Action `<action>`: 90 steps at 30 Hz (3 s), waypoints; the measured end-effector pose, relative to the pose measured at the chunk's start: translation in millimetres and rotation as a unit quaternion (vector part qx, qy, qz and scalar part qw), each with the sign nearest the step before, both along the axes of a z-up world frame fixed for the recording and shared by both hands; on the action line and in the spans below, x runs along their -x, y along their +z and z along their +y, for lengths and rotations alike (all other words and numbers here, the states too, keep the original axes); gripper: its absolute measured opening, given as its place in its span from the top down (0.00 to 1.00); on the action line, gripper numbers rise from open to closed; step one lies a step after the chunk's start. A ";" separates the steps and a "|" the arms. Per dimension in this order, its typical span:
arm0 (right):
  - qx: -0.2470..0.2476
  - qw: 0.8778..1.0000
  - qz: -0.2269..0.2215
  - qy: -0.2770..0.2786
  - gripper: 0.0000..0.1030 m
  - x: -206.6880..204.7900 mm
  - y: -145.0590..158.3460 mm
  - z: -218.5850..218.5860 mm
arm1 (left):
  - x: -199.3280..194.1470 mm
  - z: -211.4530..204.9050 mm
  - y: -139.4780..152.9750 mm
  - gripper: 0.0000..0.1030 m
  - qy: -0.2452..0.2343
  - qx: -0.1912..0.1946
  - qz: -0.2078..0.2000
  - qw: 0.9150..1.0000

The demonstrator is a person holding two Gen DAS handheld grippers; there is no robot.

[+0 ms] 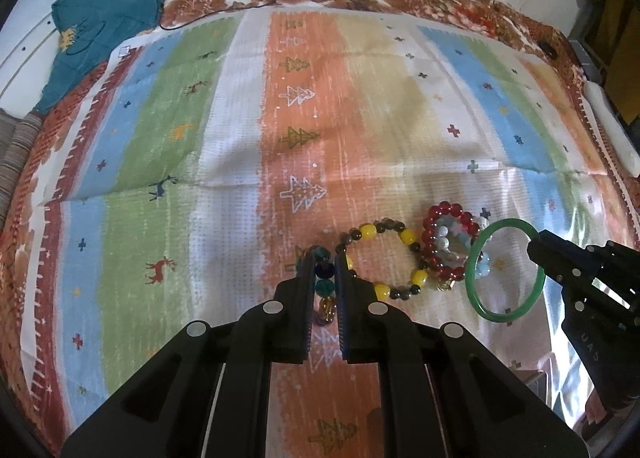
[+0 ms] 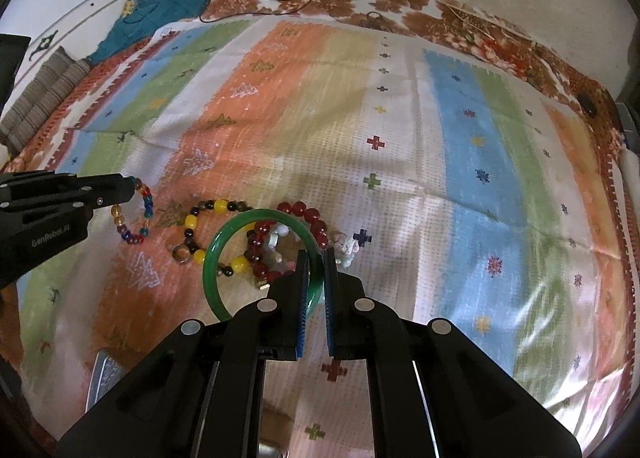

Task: Organize jewelry
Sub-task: 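Lift the green bangle with the right tool while the left lifts the multicolour bracelet, then lower the multicolour bracelet into the tin with the left tool while the right drops the green bangle in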

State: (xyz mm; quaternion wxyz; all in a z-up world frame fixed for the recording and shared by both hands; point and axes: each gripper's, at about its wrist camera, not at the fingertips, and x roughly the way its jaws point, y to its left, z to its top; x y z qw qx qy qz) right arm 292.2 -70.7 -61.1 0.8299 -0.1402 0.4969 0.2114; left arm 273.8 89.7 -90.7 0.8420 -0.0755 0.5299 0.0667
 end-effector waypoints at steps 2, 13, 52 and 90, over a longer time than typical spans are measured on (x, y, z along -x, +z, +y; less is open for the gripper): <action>-0.002 1.000 -0.003 0.000 0.92 3.9 4.8 -2.4 | 4.4 0.9 4.4 0.91 0.001 0.000 -0.003 1.000; -0.014 0.999 -0.024 -0.021 0.92 25.1 24.2 -25.9 | 36.0 -12.2 29.0 0.91 -0.017 0.005 -0.024 1.000; -0.035 0.998 -0.051 -0.002 0.92 108.6 55.1 -49.9 | 128.8 -82.7 81.0 0.91 -0.080 0.026 -0.095 0.992; -0.053 0.998 -0.010 -0.041 0.45 78.2 36.4 -58.9 | 123.1 -45.5 56.7 0.43 0.000 0.031 -0.060 0.998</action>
